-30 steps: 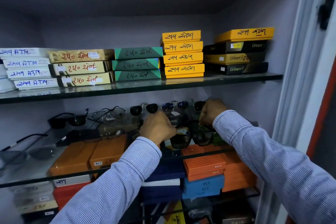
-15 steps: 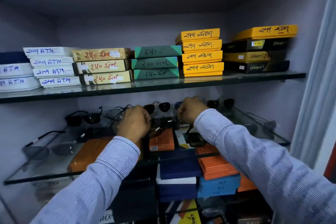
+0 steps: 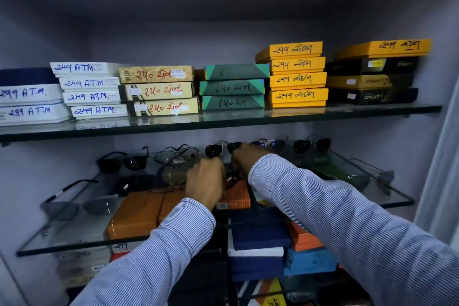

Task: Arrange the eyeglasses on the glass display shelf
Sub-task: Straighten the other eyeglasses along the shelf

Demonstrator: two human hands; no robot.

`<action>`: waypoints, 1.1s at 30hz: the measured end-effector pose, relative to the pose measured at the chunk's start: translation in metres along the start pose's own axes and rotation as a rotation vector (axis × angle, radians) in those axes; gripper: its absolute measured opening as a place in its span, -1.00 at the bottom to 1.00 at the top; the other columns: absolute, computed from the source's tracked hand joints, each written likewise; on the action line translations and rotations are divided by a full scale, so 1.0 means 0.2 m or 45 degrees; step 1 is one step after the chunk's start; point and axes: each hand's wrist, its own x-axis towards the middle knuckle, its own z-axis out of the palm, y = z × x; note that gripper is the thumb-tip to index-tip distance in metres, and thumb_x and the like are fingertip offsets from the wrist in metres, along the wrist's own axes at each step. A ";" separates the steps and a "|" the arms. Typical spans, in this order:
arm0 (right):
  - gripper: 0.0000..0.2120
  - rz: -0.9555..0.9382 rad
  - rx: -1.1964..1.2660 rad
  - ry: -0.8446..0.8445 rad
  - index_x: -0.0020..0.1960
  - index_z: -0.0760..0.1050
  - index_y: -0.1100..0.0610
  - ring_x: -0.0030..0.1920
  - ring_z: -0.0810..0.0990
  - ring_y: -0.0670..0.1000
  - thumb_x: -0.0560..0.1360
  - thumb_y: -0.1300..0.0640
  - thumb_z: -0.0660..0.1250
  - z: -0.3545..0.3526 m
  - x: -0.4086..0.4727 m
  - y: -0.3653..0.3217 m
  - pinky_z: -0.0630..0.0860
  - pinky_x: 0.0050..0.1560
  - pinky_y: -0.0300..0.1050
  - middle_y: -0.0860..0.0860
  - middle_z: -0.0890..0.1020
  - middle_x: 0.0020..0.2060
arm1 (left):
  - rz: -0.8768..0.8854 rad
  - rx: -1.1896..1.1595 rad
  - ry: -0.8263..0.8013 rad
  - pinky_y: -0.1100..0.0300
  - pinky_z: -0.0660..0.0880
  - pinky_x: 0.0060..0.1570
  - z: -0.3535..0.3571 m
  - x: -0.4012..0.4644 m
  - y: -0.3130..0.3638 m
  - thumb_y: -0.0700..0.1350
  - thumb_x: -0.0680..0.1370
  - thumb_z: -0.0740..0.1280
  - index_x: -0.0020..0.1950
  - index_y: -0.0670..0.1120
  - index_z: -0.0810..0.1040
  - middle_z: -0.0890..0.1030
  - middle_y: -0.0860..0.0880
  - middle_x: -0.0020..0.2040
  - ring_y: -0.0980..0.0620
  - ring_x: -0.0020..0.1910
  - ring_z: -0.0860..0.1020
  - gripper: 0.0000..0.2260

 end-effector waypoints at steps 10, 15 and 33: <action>-0.78 0.150 0.370 0.164 0.06 0.72 0.10 0.13 0.64 0.15 0.42 0.12 0.51 -0.09 -0.10 0.11 0.55 0.20 -0.10 0.13 0.64 0.16 | -0.027 -0.238 -0.024 -0.06 0.65 0.15 -0.19 -0.12 -0.11 -0.02 0.47 0.56 -0.02 0.01 0.79 0.76 0.02 0.02 -0.04 0.05 0.71 -0.88; -0.73 0.341 0.417 0.157 0.05 0.69 0.22 0.01 0.68 0.13 0.37 0.15 0.54 -0.12 -0.15 0.12 0.60 -0.03 -0.15 0.15 0.70 0.04 | -0.179 -0.341 -0.063 -0.04 0.68 0.11 -0.27 -0.13 -0.13 -0.15 0.40 0.57 -0.17 -0.02 0.78 0.72 0.04 -0.16 -0.05 -0.03 0.73 -0.95; -0.66 0.450 0.438 0.033 0.07 0.69 0.22 0.02 0.71 0.08 0.32 0.15 0.57 -0.06 -0.26 0.10 0.66 0.10 -0.01 0.11 0.73 0.01 | -0.401 -0.442 -0.072 -0.02 0.64 0.14 -0.29 -0.17 -0.12 -0.21 0.45 0.45 -0.10 -0.19 0.72 0.72 -0.14 0.05 -0.17 0.11 0.68 -0.91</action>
